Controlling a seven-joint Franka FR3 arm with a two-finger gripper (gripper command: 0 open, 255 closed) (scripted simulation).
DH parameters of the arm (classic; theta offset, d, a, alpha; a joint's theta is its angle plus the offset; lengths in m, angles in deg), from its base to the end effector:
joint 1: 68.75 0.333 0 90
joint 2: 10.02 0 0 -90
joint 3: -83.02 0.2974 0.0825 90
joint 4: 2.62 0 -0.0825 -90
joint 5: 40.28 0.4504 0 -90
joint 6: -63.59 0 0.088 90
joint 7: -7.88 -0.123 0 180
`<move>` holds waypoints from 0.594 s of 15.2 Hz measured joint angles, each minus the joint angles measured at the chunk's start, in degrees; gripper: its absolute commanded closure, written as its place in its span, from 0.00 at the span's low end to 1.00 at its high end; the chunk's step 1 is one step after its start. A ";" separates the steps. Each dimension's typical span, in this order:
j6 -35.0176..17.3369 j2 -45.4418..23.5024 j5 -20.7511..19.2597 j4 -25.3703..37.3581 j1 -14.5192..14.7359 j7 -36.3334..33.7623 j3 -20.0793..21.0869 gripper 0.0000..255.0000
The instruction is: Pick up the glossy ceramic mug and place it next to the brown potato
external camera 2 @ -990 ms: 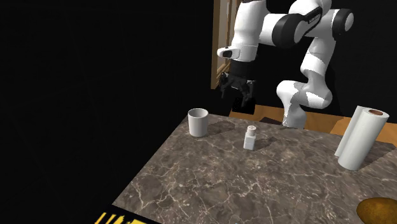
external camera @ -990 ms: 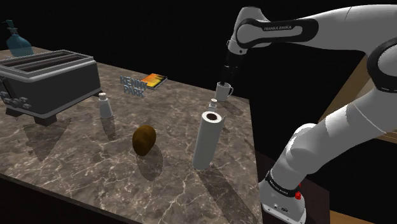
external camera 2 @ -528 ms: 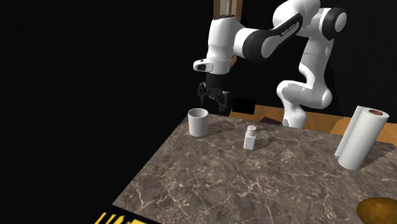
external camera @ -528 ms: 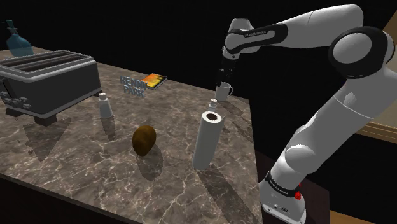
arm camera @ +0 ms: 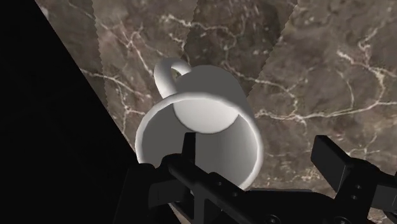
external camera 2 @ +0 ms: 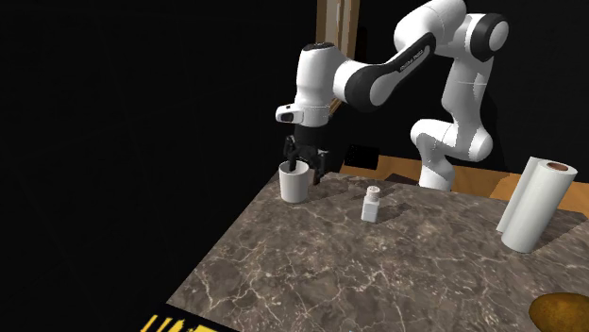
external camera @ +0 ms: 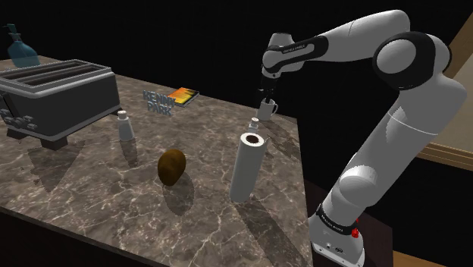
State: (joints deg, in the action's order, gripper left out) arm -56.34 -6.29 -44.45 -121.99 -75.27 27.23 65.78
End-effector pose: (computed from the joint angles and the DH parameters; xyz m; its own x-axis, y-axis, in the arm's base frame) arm 0.5487 -0.2475 0.3968 0.9978 -0.0412 0.0520 -0.0447 -0.9967 0.0673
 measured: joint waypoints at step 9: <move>-1.94 -0.82 0.20 -1.13 -0.06 0.15 -0.11 1.00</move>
State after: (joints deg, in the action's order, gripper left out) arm -58.28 -7.11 -44.25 -123.12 -75.33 27.38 65.67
